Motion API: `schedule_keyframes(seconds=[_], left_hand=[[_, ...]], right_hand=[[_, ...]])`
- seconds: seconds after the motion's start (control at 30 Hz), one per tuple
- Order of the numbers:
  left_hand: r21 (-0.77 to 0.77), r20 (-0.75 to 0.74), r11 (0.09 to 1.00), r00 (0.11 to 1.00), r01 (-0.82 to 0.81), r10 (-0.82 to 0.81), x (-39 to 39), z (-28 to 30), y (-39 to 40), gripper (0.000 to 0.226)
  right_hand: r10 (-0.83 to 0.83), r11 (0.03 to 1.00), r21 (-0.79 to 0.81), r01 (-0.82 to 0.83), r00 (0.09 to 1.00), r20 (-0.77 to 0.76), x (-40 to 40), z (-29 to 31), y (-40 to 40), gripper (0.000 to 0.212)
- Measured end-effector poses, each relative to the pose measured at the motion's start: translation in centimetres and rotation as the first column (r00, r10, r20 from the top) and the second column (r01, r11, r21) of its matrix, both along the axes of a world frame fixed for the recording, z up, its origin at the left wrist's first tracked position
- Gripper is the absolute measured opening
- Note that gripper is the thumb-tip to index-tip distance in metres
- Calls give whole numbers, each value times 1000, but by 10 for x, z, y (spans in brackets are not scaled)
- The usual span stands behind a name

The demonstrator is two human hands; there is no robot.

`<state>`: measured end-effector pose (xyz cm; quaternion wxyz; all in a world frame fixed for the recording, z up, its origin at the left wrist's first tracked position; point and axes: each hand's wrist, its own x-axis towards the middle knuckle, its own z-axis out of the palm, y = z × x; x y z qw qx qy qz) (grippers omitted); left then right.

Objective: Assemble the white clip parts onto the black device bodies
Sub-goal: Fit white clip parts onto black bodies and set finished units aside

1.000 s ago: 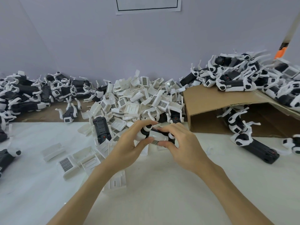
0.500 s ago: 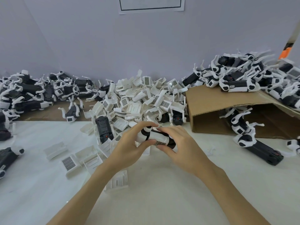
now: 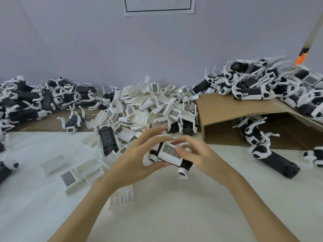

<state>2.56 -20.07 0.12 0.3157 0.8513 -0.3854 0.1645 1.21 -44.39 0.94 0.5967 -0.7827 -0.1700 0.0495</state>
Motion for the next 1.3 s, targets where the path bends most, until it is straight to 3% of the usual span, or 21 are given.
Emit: schedule_keyframes(seconds=[0.1, 0.23, 0.33, 0.53, 0.67, 0.8, 0.93, 1.0, 1.1, 1.17, 1.23, 1.3], left_hand=[[-160, -124, 986, 992, -40, 20, -2, 0, -3, 42], [-336, -327, 908, 935, -250, 137, -2, 0, -10, 26], [-320, -372, 891, 908, -323, 195, -4, -5, -19, 15], [-294, -465, 921, 880, -255, 95, -4, -1, -16, 24], [-297, -473, 915, 875, -272, 107, -4, -2, -16, 21], [-333, -517, 899, 852, -285, 79, -1, 1, -11, 22], [-358, -509, 897, 860, -258, 44, -1, 5, -5, 21], [-389, -488, 882, 872, -267, 49, -4, 6, -7, 34], [-489, -373, 808, 916, -328, 146, -1, 10, -1, 45], [-440, -193, 784, 899, -438, 394, 8, 11, 12, 36], [-322, -15, 729, 773, -604, 634, 17, 8, 25, 40], [-187, 42, 623, 628, -759, 777, 22, 1, 33, 52]], right_hand=[[-47, 999, 20, 48, 998, -27, 0, -3, 4, 34], [-73, 968, -201, 150, 935, 346, -5, -9, 10, 42], [-51, 863, -418, 283, 873, 485, -6, -22, 25, 51], [-116, 782, -389, 487, 726, 677, -7, -26, 31, 40], [-114, 782, -431, 451, 783, 612, -5, -28, 34, 45], [-35, 896, -393, 208, 915, 403, 1, -30, 27, 49], [-45, 911, -368, 186, 932, 359, 2, -25, 18, 46], [-60, 922, -346, 177, 945, 323, 4, -17, 12, 39], [-197, 939, -220, 263, 939, 283, 15, 11, -8, 27], [-382, 924, 68, 377, 901, 203, 29, 42, -32, 15], [-446, 775, 500, 386, 895, 0, 43, 74, -59, 38], [-371, 568, 732, 377, 911, -181, 52, 97, -87, 78]])
